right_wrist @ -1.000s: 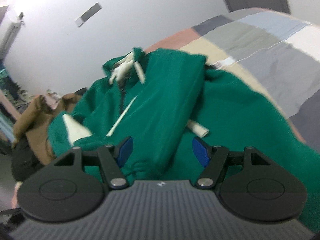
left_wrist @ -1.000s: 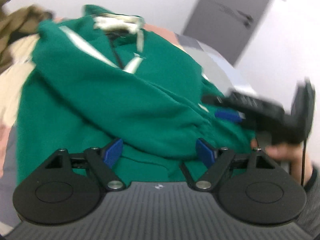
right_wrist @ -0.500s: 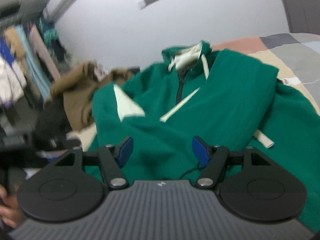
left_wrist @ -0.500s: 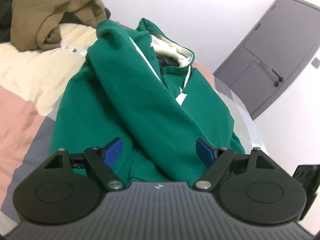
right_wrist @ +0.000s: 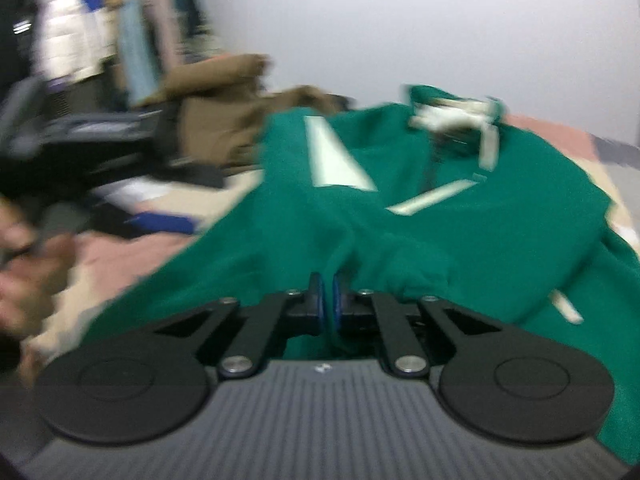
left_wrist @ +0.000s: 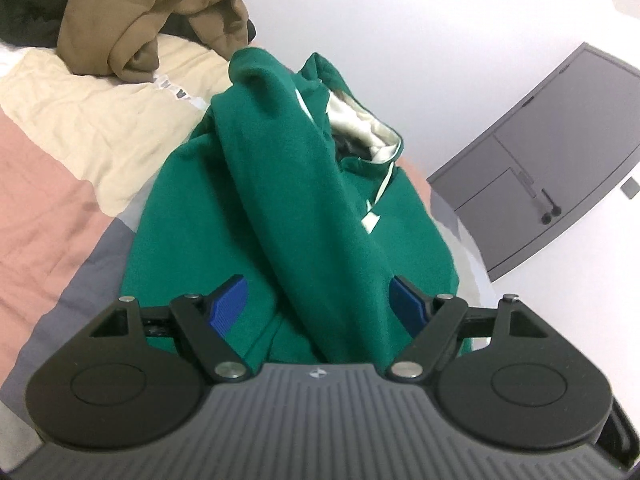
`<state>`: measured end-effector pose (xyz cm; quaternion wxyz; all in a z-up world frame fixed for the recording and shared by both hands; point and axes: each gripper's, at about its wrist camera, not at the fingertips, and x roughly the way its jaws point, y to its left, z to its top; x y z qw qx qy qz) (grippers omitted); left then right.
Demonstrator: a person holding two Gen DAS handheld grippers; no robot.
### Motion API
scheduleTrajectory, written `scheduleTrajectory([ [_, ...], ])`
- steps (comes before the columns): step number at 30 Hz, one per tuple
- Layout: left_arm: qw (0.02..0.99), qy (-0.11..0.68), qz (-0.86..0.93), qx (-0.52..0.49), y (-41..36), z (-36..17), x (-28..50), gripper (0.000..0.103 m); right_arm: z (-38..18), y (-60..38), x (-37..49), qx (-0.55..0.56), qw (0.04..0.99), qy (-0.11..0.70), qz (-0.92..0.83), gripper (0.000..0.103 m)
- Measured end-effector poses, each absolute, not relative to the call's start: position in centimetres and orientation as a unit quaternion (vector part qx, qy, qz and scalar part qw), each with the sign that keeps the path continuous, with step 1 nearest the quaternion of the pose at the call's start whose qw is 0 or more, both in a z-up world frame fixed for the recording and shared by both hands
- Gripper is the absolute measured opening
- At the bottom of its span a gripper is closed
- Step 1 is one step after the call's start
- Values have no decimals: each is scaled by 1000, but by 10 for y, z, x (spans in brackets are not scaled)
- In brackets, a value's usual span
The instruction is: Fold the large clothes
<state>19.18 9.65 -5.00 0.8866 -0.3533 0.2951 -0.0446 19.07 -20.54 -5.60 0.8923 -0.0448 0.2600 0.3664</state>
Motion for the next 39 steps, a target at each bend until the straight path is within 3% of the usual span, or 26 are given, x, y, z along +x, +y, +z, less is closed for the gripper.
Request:
scheduleTrajectory([
  [7,886,289,-41,-361,100,-52,189,75,-69,-173,159,-112,846,283,439,7],
  [13,888,298,-11,-350,104,-65,207,74,-57,-184,163,-68,850,291,434,16],
  [15,892,289,-9,-348,110,-66,217,74,-50,-194,165,-34,855,291,427,48],
  [17,890,283,-14,-357,116,-68,229,74,-41,-207,165,-4,864,279,419,64],
  [18,887,282,-22,-365,120,-70,237,74,-37,-213,163,4,871,270,411,67],
  [23,868,282,-16,-408,133,-77,269,77,-32,-235,169,32,908,256,330,67],
  [31,843,276,10,-462,148,-102,312,75,-57,-267,206,127,918,311,212,68],
  [34,850,265,11,-456,152,-101,321,60,-58,-280,216,176,912,312,202,70],
  [36,855,253,3,-453,154,-95,324,39,-64,-275,224,191,900,331,211,70],
  [39,873,241,-16,-423,155,-82,329,19,-74,-264,228,163,891,355,233,68],
])
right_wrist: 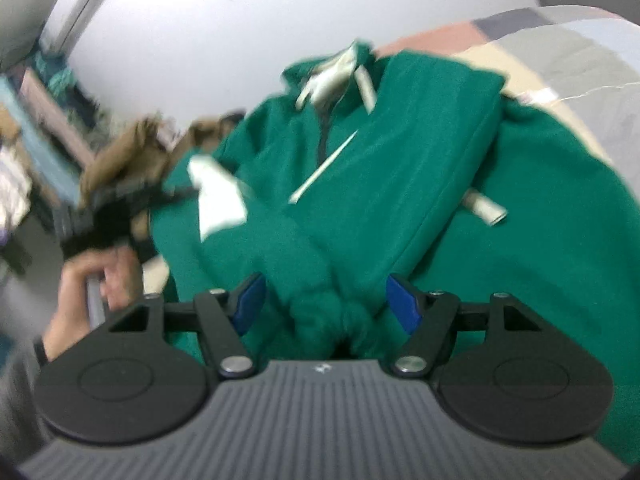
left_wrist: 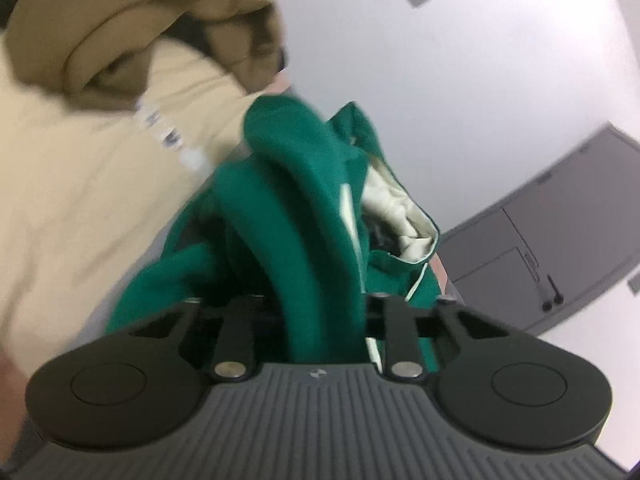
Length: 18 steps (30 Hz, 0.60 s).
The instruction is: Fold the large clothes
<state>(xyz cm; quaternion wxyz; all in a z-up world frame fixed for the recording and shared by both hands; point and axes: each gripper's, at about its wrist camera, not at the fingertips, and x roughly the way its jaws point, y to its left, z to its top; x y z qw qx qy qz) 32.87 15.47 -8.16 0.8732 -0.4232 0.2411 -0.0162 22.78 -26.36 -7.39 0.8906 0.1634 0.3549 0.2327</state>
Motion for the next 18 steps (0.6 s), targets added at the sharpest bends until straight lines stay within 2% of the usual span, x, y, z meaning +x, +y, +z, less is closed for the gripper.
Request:
scheduleTrajectory([
  [1,878,239,-18,-414,156,-77,329,18,-77,-257,228,148,889,364,237,67],
  [3,886,232,-17,-400,161,-67,327,14,-78,-250,230,130,888,370,241,50],
  [6,886,214,-3,-412,179,-59,325,14,-72,-243,230,119,890,355,258,34],
  [8,885,200,12,-420,194,-53,321,14,-59,-235,230,117,887,340,288,29],
  [14,893,211,70,-392,234,-59,325,14,-21,-182,235,42,900,279,333,28],
  [18,893,238,93,-369,244,-79,332,14,-41,-158,256,12,898,311,312,28],
])
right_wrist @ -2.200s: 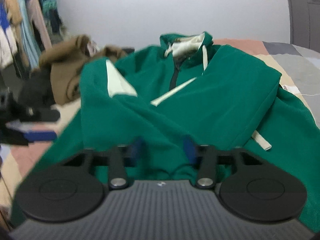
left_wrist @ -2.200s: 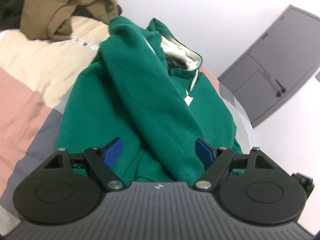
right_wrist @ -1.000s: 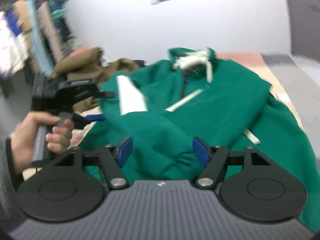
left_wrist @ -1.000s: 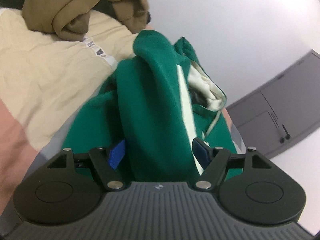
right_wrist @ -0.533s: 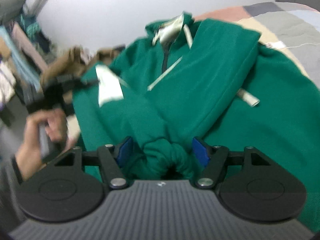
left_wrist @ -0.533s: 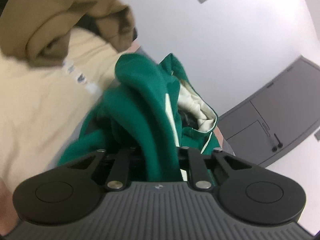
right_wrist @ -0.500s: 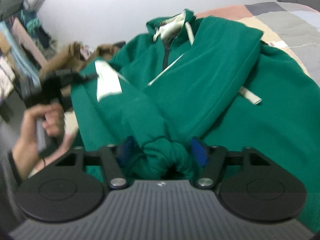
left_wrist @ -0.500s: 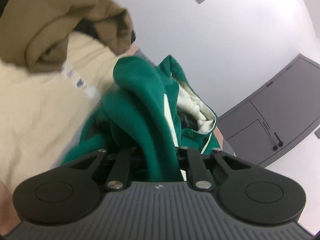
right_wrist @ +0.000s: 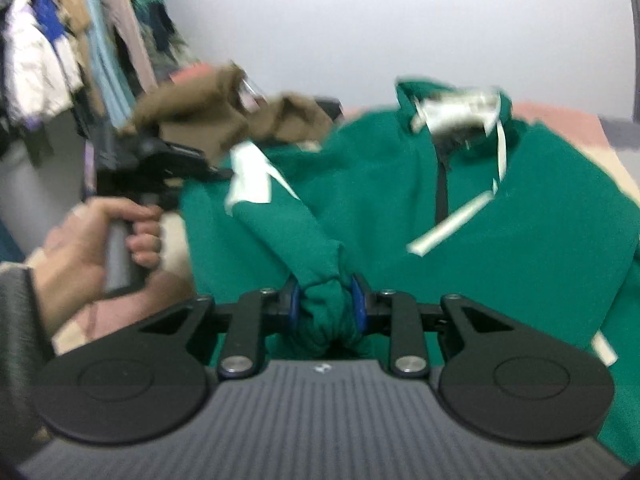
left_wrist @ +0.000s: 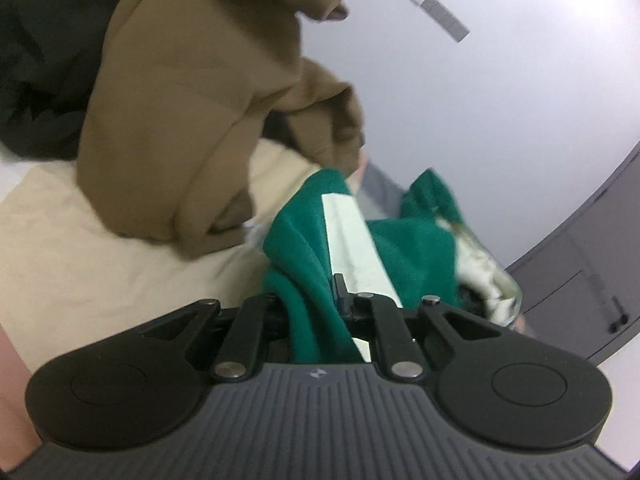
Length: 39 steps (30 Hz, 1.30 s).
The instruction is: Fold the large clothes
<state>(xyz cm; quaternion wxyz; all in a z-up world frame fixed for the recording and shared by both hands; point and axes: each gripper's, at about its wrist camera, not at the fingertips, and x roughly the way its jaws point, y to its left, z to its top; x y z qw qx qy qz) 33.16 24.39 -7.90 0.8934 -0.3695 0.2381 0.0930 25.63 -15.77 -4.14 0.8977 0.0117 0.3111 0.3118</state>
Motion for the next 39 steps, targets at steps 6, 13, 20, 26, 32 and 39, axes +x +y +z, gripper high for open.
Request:
scheduleTrajectory([
  [6,905,254,107,-325,233,-88,337,16,-86,-161,273,12,889,358,285,28],
  [13,909,278,118,-287,220,-71,320,57,-90,-169,271,38,893,349,283,30],
  [20,927,274,131,-221,181,-22,279,67,-70,-185,264,68,903,326,269,59],
  [26,946,246,89,-191,144,27,284,70,-36,-195,270,61,916,296,264,59],
  [32,945,255,54,-198,121,35,364,72,1,-208,341,38,938,251,235,62],
  [39,946,259,31,-193,120,3,517,72,-2,-221,513,76,950,245,181,62],
])
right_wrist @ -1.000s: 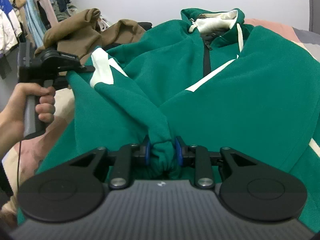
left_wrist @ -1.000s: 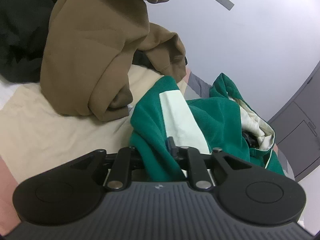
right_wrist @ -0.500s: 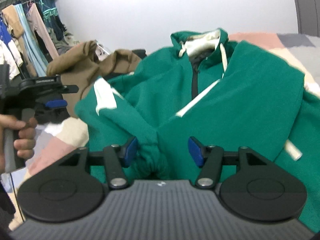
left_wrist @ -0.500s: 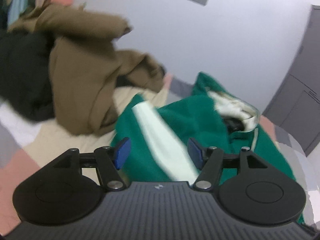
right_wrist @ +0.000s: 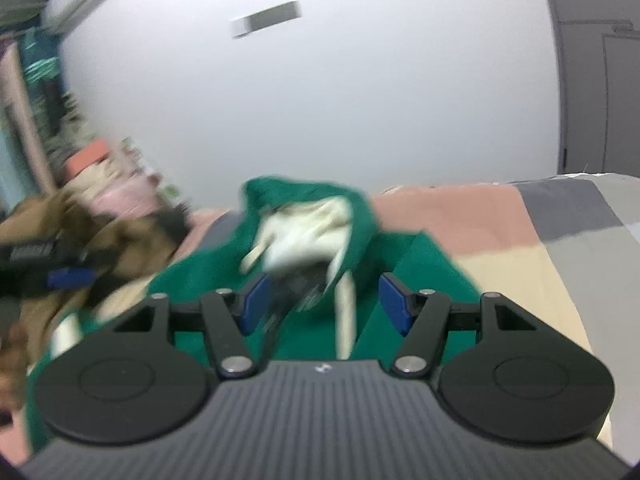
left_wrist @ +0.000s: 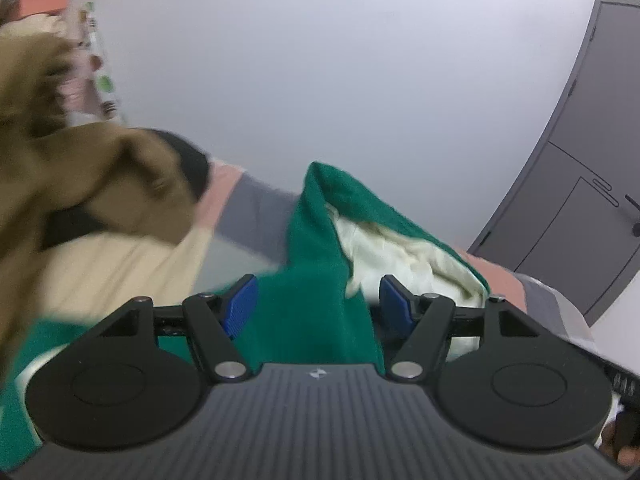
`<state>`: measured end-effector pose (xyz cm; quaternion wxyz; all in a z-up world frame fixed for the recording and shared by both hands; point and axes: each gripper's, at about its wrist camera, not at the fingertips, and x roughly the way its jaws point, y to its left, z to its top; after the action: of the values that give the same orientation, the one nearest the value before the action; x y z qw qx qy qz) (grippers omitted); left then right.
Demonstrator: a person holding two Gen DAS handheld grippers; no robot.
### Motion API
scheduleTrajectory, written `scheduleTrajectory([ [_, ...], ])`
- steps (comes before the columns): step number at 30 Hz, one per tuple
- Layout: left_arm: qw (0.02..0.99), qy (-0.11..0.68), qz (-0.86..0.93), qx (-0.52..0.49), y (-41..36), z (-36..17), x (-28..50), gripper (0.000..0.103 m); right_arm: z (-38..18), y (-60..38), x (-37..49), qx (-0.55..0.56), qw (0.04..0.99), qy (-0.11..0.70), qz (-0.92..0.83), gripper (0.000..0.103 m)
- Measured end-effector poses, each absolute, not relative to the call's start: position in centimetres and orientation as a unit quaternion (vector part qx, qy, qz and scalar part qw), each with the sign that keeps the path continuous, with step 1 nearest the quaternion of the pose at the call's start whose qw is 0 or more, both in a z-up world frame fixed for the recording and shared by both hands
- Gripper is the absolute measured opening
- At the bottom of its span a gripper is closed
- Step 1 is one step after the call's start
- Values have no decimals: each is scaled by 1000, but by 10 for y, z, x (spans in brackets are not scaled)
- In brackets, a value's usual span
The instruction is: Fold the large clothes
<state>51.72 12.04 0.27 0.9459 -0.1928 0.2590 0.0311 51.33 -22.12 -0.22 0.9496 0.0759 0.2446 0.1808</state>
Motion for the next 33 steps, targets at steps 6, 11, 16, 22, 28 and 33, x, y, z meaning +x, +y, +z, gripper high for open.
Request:
scheduleTrajectory([
  [6,945,268,43,-183,132,-40,632,72,-34,-211,658,146,937,270,167,64],
  [11,943,304,38,-132,125,-63,700,71,-58,-193,735,197,923,287,167,64],
  [16,937,325,21,-128,120,-88,729,71,-80,-161,778,143,919,322,175,63],
  [22,932,333,22,-138,123,-96,734,71,-87,-131,782,89,917,336,194,21],
  [28,939,319,25,-128,119,-67,718,71,-46,-134,752,42,941,271,196,11],
  [33,948,290,30,-127,122,-19,678,71,2,-132,701,7,951,214,224,10],
])
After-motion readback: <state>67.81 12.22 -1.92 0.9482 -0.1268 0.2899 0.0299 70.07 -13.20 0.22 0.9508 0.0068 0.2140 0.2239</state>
